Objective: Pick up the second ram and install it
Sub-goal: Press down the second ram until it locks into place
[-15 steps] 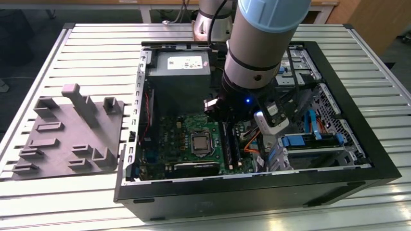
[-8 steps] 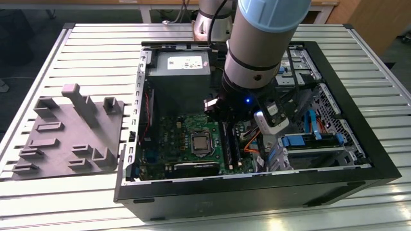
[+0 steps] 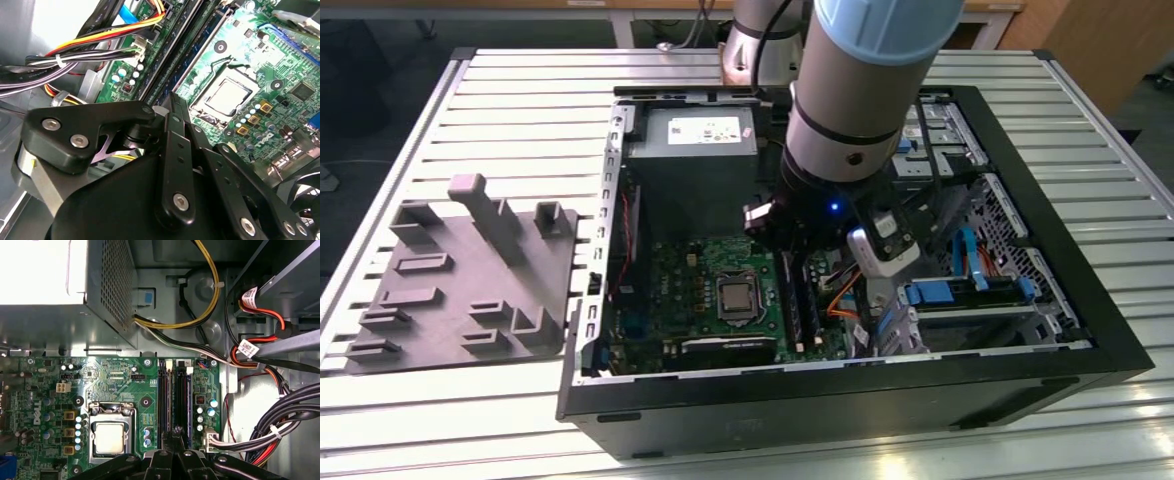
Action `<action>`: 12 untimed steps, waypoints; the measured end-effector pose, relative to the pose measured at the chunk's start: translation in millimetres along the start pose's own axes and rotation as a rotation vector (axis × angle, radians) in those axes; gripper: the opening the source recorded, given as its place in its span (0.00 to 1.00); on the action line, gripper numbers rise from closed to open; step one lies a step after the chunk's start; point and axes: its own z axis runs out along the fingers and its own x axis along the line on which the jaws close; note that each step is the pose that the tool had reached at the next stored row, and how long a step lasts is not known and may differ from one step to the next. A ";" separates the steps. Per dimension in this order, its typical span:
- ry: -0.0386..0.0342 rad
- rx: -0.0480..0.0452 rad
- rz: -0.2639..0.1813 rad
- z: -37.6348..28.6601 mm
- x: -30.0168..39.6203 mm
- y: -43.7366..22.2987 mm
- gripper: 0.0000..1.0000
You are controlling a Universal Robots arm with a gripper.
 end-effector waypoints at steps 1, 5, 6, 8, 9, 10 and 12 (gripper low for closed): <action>-0.0001 -0.0001 0.000 0.1 0.0 0.4 0.11; -0.0001 -0.0001 0.000 0.2 0.0 1.8 0.11; -0.0001 -0.0002 0.000 0.3 0.0 2.1 0.11; 0.0000 -0.0001 0.000 0.2 0.0 2.6 0.11; -0.0001 -0.0001 0.000 0.3 0.0 2.8 0.11; -0.0001 -0.0001 0.000 0.3 0.0 3.0 0.11; 0.0000 0.0000 0.000 0.3 0.0 3.4 0.11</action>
